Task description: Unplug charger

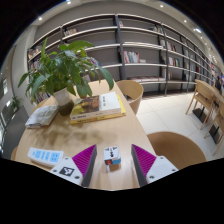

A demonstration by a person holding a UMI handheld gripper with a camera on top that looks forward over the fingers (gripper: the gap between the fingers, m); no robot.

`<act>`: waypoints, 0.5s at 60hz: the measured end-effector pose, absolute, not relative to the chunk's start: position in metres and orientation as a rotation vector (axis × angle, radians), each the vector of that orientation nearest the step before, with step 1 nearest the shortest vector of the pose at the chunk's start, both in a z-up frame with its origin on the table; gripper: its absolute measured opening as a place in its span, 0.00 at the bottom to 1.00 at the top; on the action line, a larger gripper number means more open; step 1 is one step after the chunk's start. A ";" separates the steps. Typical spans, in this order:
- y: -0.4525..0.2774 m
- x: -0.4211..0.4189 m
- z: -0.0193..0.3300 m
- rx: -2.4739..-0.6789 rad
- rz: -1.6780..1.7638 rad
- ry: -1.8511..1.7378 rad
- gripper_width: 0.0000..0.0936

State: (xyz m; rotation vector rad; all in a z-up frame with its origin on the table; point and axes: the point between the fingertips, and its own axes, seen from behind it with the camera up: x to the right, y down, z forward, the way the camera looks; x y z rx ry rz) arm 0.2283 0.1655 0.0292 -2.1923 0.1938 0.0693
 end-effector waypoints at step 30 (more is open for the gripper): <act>0.000 0.159 0.183 -1.997 0.029 0.154 0.89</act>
